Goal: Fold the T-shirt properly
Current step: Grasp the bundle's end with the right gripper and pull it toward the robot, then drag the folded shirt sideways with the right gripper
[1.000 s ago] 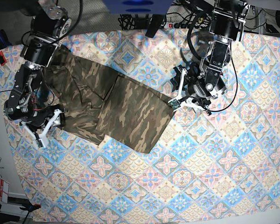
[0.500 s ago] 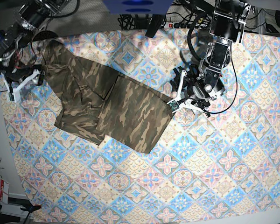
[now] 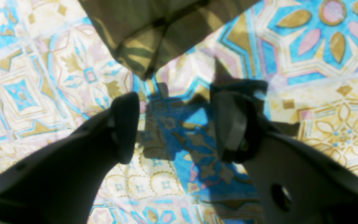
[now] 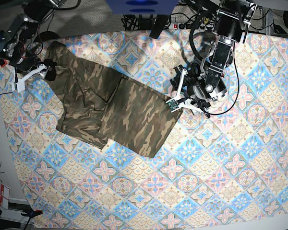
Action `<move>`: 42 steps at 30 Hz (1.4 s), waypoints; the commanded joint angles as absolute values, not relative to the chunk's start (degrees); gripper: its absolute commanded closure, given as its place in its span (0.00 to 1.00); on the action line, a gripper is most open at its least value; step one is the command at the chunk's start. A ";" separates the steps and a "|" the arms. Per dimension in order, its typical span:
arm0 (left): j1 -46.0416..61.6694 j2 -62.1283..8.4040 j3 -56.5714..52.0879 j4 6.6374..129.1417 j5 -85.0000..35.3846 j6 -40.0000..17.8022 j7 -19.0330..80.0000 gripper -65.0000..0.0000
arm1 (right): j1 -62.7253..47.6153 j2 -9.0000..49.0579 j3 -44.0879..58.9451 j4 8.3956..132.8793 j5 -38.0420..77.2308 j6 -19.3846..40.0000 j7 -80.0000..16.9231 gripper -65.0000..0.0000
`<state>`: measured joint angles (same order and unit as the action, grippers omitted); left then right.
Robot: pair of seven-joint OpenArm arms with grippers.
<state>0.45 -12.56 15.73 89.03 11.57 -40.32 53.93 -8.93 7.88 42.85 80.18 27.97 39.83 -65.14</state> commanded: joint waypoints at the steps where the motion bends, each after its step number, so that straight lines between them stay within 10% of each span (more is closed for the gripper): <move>1: -0.22 -13.05 15.34 89.89 11.21 -40.00 53.49 0.42 | -8.66 8.92 43.03 79.69 29.23 40.00 -62.99 0.28; 18: -0.66 -13.05 15.16 89.89 11.21 -40.00 53.49 0.42 | -9.98 5.85 33.10 72.22 29.23 40.00 -61.49 0.29; 32: -2.07 -13.14 14.99 90.15 11.30 -40.00 53.85 0.42 | -9.80 4.00 26.95 76.97 28.88 40.00 -63.08 1.00; 42: -2.68 -13.14 14.99 90.15 11.30 -40.00 53.93 0.42 | -5.49 10.95 35.12 76.53 29.23 40.00 -63.16 0.98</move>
<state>-1.65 -13.04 15.18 89.12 11.60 -40.34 54.63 -5.82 10.22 34.87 75.66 27.94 39.44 -63.83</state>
